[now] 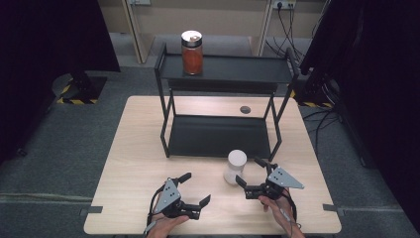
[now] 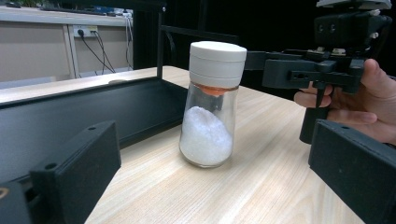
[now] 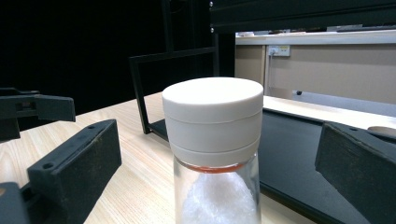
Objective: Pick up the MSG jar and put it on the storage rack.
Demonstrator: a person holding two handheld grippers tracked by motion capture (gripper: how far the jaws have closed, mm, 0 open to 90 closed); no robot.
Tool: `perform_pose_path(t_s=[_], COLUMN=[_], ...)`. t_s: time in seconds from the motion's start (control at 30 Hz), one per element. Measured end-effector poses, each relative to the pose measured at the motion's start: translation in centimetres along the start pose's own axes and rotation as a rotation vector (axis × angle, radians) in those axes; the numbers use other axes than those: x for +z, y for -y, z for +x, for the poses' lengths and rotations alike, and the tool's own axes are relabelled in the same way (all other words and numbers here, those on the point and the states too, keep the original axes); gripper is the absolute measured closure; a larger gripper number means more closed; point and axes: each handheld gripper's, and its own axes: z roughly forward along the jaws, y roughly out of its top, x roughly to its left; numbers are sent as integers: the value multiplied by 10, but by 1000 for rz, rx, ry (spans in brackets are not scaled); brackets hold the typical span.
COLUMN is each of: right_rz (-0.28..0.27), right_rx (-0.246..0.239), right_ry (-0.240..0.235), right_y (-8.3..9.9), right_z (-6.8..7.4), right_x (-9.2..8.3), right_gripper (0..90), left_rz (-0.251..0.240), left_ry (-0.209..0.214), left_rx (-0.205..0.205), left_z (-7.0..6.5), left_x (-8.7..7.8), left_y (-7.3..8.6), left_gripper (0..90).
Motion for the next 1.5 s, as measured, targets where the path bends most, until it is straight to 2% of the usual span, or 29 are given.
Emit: perform_pose_path(t_s=[0.2,0.7,1.27,1.5], right_rz=[8,41,88,99], right_rx=[0,-23,-25,-4], right_ry=[6,0,-7,-20], right_y=[-1,-3,-2,1], right_z=[0,-1,-4,-9], right_x=[4,23,35,38], right_gripper=[9,75,219,331], left_rz=[6,6,4,3], left_ry=[-3,-6,-5,-6], left_rx=[12,9,6,3], left_z=[-1,-1,0,0], left_x=[0,0,0,0], left_y=[0,0,1,1], left_gripper=[17,17,17,17])
